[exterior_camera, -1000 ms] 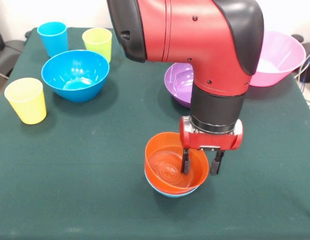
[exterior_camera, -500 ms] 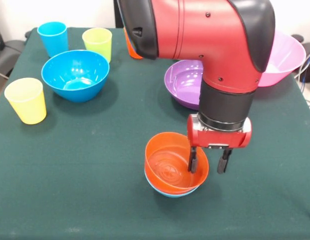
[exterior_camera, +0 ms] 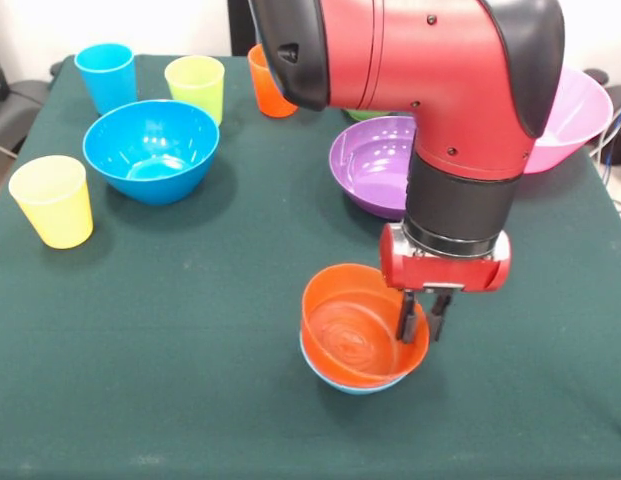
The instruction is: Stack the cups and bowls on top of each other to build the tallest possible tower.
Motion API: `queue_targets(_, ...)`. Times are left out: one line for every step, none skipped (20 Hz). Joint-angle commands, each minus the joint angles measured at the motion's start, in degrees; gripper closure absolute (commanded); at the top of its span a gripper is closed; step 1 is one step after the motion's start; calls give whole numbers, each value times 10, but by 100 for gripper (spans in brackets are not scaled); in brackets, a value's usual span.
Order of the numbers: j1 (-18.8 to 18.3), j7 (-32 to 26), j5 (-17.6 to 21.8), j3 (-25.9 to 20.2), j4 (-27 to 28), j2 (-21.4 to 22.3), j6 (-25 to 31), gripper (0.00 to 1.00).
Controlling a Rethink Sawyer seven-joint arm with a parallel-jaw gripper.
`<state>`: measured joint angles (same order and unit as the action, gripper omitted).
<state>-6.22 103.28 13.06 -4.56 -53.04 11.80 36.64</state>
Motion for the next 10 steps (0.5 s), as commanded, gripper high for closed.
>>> queue_targets(5, 61, -9, -20, -18, 10, -12, 100)
queue_targets(6, 61, -10, -19, -18, 9, -12, 100)
queue_targets(6, 62, -12, -19, -18, 9, -12, 100)
queue_targets(6, 62, -13, -18, -18, 9, -12, 100)
queue_targets(7, 62, -15, -17, -18, 9, -11, 100)
queue_targets(7, 62, -16, -16, -19, 10, -11, 100)
queue_targets(8, 61, -17, -15, -19, 10, -11, 100)
queue_targets(8, 61, -18, -14, -19, 9, -12, 100)
queue_targets(9, 61, -19, -14, -19, 8, -13, 100)
queue_targets(9, 60, -20, -13, -20, 9, -14, 100)
